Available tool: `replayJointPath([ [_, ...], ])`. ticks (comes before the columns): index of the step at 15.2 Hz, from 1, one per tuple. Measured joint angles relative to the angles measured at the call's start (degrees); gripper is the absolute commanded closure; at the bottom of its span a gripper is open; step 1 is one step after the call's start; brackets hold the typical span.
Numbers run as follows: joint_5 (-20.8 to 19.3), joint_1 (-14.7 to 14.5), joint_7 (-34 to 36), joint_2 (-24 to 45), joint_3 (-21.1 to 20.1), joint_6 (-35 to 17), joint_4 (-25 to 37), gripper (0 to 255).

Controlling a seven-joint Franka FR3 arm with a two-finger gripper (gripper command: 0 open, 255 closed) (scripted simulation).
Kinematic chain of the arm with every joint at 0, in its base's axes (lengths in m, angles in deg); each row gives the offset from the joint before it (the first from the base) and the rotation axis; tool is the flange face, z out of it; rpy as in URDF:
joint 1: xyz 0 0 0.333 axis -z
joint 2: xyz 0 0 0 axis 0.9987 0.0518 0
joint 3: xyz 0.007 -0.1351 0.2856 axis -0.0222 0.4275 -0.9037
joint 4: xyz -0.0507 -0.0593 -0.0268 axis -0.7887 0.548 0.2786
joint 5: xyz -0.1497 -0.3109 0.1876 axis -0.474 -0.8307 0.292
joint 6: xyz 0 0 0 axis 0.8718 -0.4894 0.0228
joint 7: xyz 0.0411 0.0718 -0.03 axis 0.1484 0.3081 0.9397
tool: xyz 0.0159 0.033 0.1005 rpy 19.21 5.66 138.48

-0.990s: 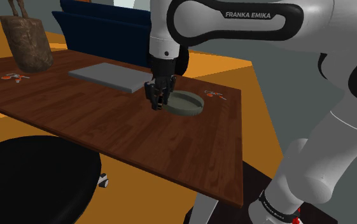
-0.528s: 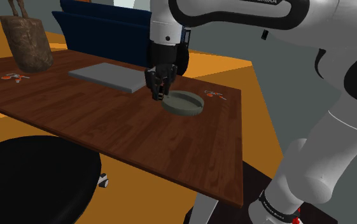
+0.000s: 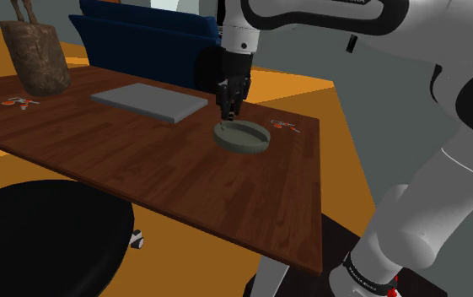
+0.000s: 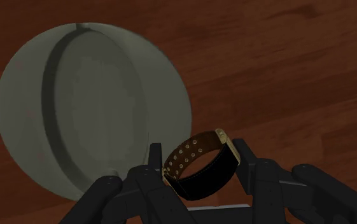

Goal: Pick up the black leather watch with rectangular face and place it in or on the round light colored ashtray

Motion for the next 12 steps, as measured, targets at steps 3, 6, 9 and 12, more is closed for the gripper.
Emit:
replayJointPath([
  [3, -0.21, 1.55, -3.75, -0.6, 2.18, -0.69, -1.37, 255],
  [6, -0.54, 3.4, -8.2, -1.09, 4.79, -0.57, -1.77, 255],
  [9, -0.72, 3.99, -9.67, -0.69, 5.62, -1.22, -2.07, 255],
  [12, -0.69, 4.02, -9.84, -1.1, 5.67, -3.59, -4.87, 255],
])
